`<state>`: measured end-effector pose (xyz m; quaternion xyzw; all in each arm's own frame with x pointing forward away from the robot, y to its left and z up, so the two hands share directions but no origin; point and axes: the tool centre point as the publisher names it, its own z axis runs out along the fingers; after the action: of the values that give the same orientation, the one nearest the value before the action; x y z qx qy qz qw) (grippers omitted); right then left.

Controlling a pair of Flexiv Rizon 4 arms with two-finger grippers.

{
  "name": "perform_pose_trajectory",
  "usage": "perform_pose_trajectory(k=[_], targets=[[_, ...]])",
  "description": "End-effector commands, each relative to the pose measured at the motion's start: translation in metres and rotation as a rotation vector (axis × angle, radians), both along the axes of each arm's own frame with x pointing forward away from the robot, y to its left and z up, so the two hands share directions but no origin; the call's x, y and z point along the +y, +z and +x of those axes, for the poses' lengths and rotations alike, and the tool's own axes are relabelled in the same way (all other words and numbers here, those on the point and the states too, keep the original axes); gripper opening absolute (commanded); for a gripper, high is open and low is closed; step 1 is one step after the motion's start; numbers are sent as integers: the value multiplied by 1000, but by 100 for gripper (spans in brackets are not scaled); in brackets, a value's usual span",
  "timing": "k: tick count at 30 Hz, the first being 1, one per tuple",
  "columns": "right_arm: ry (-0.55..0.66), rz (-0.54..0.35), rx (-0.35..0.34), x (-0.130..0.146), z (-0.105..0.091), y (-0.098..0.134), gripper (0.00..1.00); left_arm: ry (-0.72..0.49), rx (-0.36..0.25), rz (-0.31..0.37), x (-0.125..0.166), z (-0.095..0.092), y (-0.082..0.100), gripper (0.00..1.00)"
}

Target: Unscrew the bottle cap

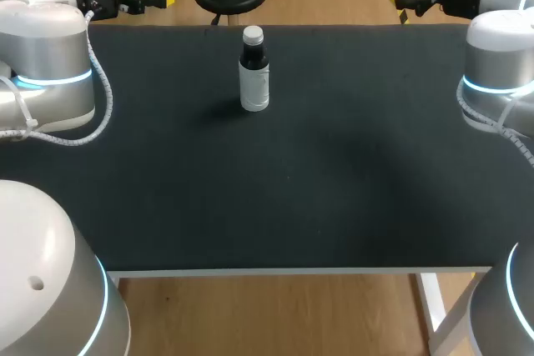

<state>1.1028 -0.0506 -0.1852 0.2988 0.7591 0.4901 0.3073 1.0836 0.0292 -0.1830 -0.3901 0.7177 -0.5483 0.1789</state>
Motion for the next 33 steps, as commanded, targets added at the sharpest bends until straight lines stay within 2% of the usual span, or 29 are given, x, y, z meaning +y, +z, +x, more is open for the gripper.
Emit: perform_pose_trajectory(k=[1, 15, 17, 22, 25, 29, 30, 32, 33], targets=[[1, -1, 1, 0, 0, 0, 100, 0, 1, 0, 0, 0, 0, 100], [1, -1, 1, 0, 0, 0, 100, 0, 1, 0, 0, 0, 0, 100], [1, -1, 1, 0, 0, 0, 100, -76, -56, 48, -3, -3, 3, 100], [1, -1, 1, 0, 0, 0, 100, -362, -227, 186, -14, -13, -1, 100], [1, -1, 1, 0, 0, 0, 100, -470, -280, 254, -15, -17, -6, 100], [1, -1, 1, 0, 0, 0, 100, -618, -342, 232, -10, -17, -11, 100], [1, -1, 1, 0, 0, 0, 100, -665, -360, 202, -9, -17, -13, 100], [1, -1, 1, 0, 0, 0, 100, -719, -365, 207, -7, -15, -18, 100], [1, -1, 1, 0, 0, 0, 100, -743, -366, 149, -6, -13, -20, 100]])
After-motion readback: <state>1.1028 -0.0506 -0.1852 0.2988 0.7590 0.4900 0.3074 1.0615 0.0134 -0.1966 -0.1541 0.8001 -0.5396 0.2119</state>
